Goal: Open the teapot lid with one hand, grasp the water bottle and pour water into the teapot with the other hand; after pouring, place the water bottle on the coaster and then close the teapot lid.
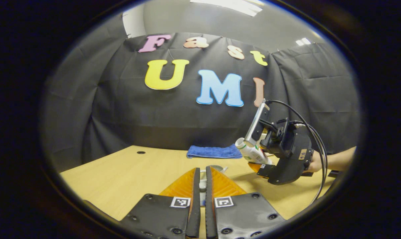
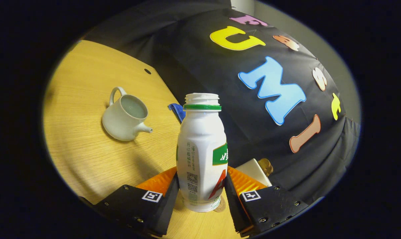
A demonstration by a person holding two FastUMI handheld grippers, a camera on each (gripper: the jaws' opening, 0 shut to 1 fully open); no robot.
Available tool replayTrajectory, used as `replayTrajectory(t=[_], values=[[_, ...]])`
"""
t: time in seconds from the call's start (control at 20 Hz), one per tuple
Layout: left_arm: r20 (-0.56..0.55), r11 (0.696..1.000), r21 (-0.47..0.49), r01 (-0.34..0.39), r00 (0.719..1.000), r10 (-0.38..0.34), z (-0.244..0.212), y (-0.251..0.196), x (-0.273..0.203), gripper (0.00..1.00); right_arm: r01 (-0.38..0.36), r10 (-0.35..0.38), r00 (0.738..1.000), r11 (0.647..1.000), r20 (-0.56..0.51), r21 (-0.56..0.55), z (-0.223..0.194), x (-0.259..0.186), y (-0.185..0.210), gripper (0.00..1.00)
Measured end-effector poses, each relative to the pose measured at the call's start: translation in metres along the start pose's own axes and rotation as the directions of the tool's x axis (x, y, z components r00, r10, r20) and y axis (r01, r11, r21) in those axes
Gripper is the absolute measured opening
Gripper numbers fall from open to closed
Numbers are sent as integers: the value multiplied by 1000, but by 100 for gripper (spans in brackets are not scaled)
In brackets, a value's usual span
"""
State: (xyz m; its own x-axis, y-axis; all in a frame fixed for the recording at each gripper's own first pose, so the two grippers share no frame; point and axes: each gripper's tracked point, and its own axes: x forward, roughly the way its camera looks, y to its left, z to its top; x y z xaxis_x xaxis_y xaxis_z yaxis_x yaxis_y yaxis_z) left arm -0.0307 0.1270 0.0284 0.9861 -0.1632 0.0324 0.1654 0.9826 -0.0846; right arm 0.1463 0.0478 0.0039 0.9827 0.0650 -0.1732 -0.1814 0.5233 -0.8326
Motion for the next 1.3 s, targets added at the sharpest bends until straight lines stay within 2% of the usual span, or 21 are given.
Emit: replayTrajectory(t=[0.25,0.35,0.4,0.45,0.8,0.85,0.9,0.95,1.15,1.2,1.25,1.3], values=[[1,1000,-5,-9,1000,9,-2,7,-8,17,41,-37,999,972,20,-233,9,8,3,72],[-1,1000,-20,-11,1000,11,-2,11,-9,17,42,-36,999,962,28,-271,12,8,5,72],[-1,1000,-22,-15,1000,15,-3,12,-9,12,42,-34,999,958,33,-283,16,7,5,72],[0,1000,-22,-20,1000,20,-3,14,-9,17,47,-37,999,954,37,-295,18,7,5,72],[14,1000,-14,-16,1000,16,6,10,-15,17,70,-52,997,898,53,-435,26,8,3,72],[20,1000,-10,-13,1000,13,9,8,-18,12,76,-58,997,890,54,-450,26,9,2,72],[25,1000,3,-18,1000,18,10,8,-21,12,81,-62,996,881,57,-466,27,9,1,71],[26,1000,18,-24,999,23,10,8,-23,17,85,-65,996,872,59,-482,27,10,1,72],[17,999,38,-19,1000,19,4,4,-26,17,109,-78,994,814,78,-570,32,11,-6,71],[18,999,35,-17,1000,17,5,4,-27,12,115,-82,993,803,82,-585,33,12,-7,71],[20,999,31,-15,1000,14,5,5,-27,17,117,-83,993,797,85,-593,34,13,-7,72],[19,999,31,-16,1000,16,6,4,-26,12,118,-82,993,793,87,-598,34,15,-7,70]])
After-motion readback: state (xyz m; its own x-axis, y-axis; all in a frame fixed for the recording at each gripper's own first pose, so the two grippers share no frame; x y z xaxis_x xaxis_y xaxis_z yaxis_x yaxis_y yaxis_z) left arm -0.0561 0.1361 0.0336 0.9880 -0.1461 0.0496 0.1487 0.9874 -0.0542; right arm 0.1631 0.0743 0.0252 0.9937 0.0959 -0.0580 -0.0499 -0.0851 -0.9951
